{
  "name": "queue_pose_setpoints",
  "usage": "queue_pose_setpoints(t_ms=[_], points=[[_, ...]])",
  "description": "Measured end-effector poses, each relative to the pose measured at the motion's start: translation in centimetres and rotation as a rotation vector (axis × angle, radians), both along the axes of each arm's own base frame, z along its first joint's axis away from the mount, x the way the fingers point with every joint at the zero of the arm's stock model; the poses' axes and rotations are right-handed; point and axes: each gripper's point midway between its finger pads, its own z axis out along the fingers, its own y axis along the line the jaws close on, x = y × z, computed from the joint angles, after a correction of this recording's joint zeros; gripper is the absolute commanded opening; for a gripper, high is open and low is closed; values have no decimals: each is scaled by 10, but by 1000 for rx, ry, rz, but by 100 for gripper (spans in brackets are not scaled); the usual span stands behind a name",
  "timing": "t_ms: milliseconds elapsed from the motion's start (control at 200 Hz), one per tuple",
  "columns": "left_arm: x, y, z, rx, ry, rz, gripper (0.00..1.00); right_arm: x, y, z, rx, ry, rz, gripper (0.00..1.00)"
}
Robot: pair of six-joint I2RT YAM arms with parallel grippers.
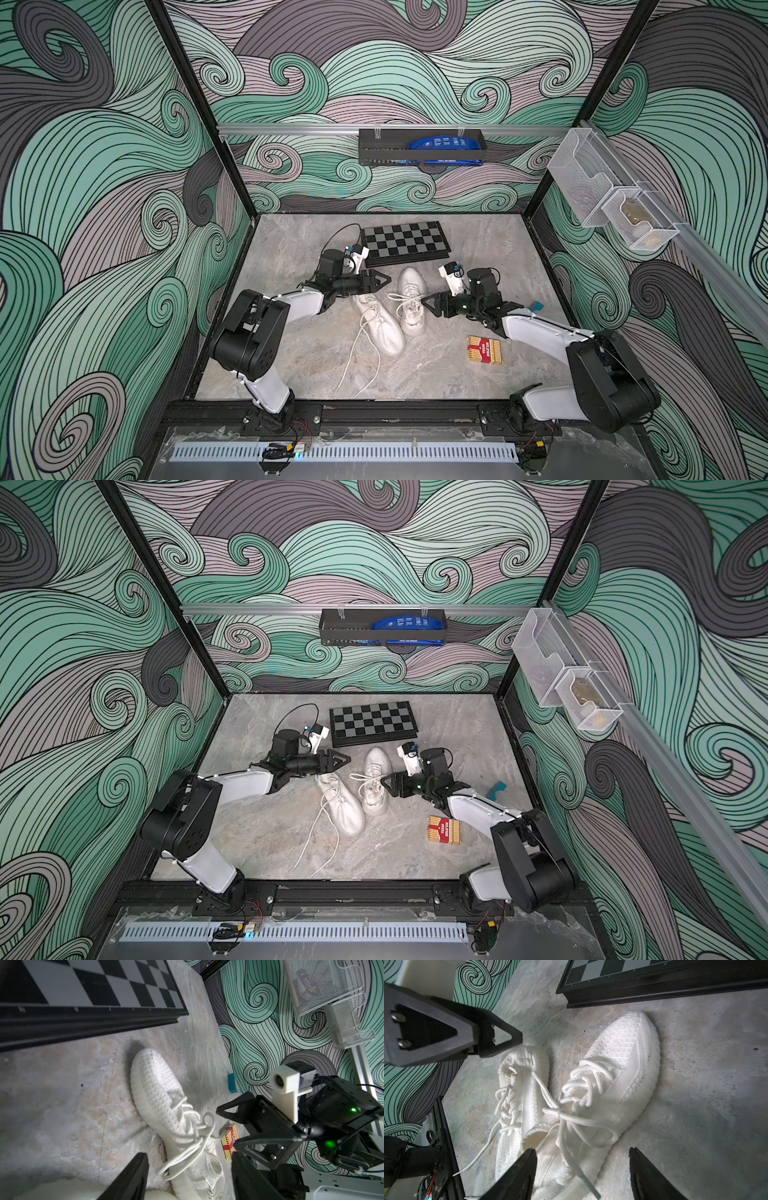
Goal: Tie the shoes
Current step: Adjust the shoe at the center of the board.
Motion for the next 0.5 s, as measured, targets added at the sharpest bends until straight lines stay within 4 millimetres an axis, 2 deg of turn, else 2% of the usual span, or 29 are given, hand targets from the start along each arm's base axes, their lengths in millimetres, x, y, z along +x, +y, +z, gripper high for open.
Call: queue_pose_setpoints(t_ms=[95,165,255,335,400,500], points=[[6,9,14,59,-51,34,70,-2,4,-1,-16,-5,-1,78],[12,21,12,127,-63,84,70,-2,5,-1,-29,-9,-10,80],[17,44,-10,238,-21,159,69,-2,5,3,-37,-27,-21,81],[14,62,-31,322,40,203,66,-1,5,11,-36,-52,-27,81],[10,69,-41,352,70,216,66,-1,6,16,-33,-69,-28,81],[3,70,-49,355,93,204,66,-3,10,20,-31,-82,-19,82]])
